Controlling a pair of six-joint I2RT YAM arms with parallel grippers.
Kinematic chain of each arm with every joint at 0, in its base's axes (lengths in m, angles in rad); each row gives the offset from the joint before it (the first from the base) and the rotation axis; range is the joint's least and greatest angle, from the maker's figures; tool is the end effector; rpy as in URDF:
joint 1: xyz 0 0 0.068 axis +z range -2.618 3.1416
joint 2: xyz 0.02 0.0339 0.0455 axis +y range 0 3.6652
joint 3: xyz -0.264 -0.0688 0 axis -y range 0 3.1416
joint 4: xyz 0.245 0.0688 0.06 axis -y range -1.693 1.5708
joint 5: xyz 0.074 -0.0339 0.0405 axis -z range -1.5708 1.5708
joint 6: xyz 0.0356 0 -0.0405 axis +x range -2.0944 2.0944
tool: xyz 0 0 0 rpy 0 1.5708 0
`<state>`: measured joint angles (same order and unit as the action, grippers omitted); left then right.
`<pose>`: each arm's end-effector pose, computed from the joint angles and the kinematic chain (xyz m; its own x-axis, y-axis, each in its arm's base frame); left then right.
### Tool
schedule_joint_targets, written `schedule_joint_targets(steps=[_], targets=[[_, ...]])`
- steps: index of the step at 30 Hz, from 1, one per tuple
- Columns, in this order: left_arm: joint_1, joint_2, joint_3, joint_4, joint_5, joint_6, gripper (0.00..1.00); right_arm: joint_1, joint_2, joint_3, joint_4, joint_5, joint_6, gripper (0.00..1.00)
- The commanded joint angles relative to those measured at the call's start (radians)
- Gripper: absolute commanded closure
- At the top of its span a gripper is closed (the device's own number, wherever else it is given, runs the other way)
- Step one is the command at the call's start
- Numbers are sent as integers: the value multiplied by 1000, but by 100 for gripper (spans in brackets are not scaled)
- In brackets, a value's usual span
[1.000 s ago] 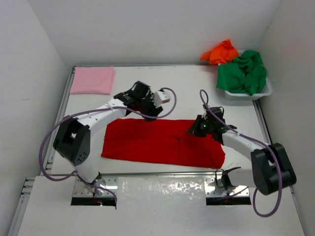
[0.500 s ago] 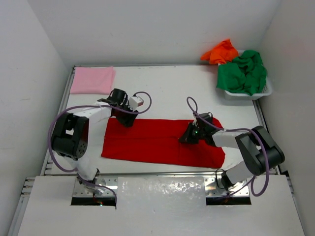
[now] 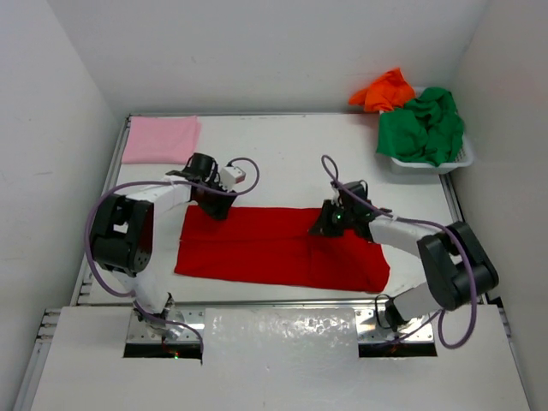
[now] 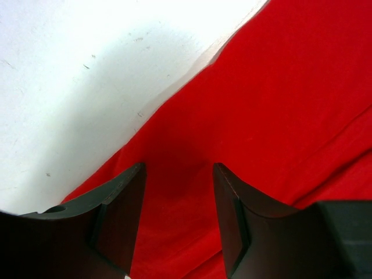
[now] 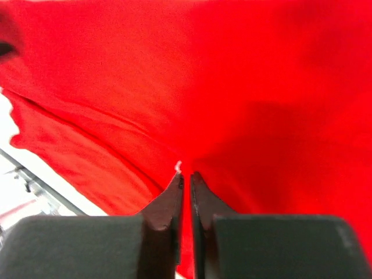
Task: Fold and stack the t-shirts
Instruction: Fold the other side of the tshirt into a rectangle
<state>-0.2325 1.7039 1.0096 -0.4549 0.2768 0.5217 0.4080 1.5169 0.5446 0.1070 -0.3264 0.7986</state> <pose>0.3150 -0.0846 0.1657 -0.6051 0.6359 -0.4790 0.7290 0.6844 -0.0122 0.2371 0.1149 0.1265 -0.8935 0.3530 -0.2775 0.1052 0.7655 0.6348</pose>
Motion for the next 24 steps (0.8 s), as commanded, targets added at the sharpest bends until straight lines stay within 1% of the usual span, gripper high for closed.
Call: schedule_joint_targets(steps=[1, 2, 3, 4, 5, 6, 7, 8, 10, 11, 15, 17, 21, 24], targets=[[22, -76, 73, -19, 41, 6, 53, -35, -119, 185, -188, 55, -130, 88], [31, -87, 83, -27, 64, 1, 52, -82, -150, 213, -273, 62, -160, 85], [36, -99, 93, -34, 70, -3, 52, -118, -162, 253, -315, 72, -173, 82], [41, -119, 106, -42, 74, -9, 52, -153, -173, 262, -344, 72, -186, 77], [44, -128, 109, -42, 65, -9, 52, -228, -182, 268, -389, 76, -208, 73], [54, -136, 109, -39, 52, -12, 52, -265, -181, 273, -415, 113, -219, 70], [62, -144, 112, -30, 35, -21, 52, -293, -170, 302, -444, 130, -234, 69], [70, -144, 112, -22, -3, -29, 52, -328, -156, 323, -498, 151, -283, 65], [113, -133, 113, -4, -39, -55, 51, -345, -100, 394, -567, 238, -323, 58], [155, -125, 115, 1, -53, -64, 51, -362, -81, 409, -573, 248, -340, 56], [275, -78, 119, 15, -48, -92, 45, -448, 15, 431, -540, 263, -325, 55], [321, -61, 112, 36, -48, -88, 45, -478, 51, 437, -506, 230, -323, 55], [364, 8, 92, 47, -19, -68, 44, -486, 147, 466, -475, 152, -323, 56], [387, 37, 78, 51, 53, -60, 44, -485, 163, 450, -454, 119, -314, 57]])
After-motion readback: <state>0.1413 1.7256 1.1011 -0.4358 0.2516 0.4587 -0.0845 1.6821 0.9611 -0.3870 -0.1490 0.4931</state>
